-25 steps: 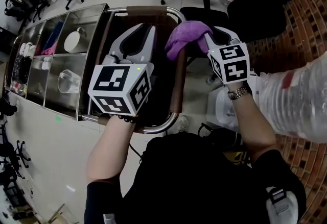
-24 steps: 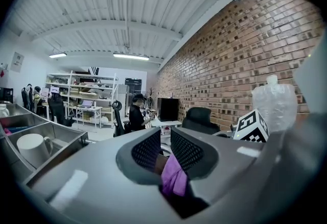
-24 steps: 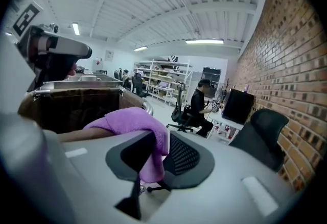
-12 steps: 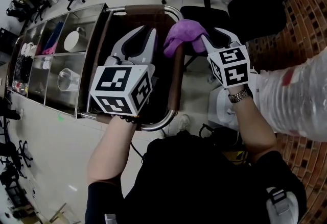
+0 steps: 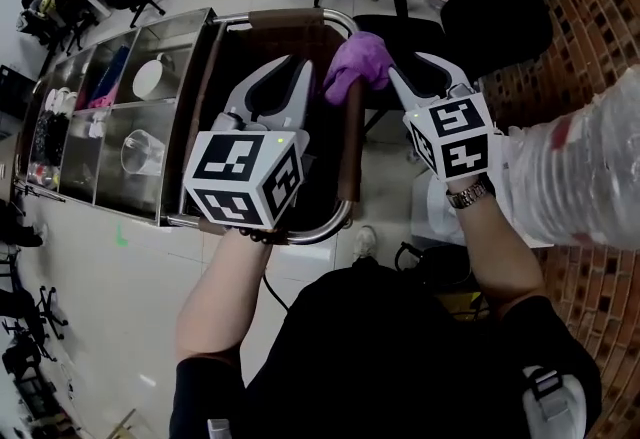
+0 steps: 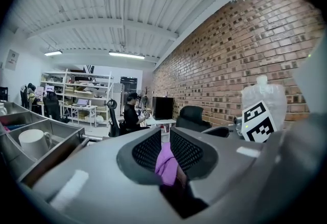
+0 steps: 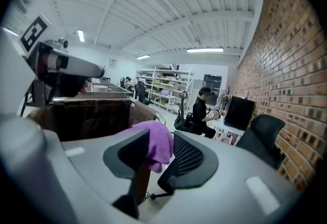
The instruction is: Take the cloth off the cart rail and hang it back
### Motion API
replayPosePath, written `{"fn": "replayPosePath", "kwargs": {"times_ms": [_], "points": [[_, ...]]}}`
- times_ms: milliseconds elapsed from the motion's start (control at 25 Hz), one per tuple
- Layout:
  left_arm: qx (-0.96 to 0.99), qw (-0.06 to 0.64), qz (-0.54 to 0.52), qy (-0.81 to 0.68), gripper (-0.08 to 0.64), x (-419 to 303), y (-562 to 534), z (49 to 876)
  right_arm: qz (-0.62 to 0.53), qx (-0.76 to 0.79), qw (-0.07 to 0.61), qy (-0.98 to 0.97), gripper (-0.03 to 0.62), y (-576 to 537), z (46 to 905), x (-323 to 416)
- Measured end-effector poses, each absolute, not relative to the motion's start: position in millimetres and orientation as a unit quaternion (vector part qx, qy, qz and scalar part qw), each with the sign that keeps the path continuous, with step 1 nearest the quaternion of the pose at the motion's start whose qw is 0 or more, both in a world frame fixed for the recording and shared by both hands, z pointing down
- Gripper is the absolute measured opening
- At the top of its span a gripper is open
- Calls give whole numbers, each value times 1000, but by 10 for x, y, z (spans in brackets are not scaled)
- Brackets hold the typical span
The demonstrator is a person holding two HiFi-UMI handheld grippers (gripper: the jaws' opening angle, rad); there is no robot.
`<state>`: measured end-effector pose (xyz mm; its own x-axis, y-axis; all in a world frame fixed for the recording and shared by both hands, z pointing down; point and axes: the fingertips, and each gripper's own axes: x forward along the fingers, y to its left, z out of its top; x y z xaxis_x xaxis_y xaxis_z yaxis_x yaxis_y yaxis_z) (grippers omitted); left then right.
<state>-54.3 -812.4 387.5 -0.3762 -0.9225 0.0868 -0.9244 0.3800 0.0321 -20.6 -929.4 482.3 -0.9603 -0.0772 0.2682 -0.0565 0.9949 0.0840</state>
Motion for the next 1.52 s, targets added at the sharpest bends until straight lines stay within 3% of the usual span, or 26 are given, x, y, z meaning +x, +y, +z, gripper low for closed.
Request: {"fn": "replayPosePath", "kwargs": {"times_ms": [120, 320, 520, 1040, 1520], "points": [[566, 39, 6, -824, 49, -410, -7965, 3786, -51, 25, 110, -992, 135, -8988, 4568, -83], [585, 22, 2, -810, 4, -125, -7709, 3621, -70, 25, 68, -995, 64, -8548, 4223, 192], [603, 6, -5, -798, 3, 238, -7286, 3469, -76, 31, 25, -996, 0, -8033, 3912, 576], [628, -59, 0, -776, 3, 1311, -6154, 3287, -106, 28, -34, -993, 0, -6563, 3408, 1589], [639, -69, -8, -766, 3, 1776, -5786, 3280, -82, 21, -46, -995, 0, -6055, 3382, 1976]]}}
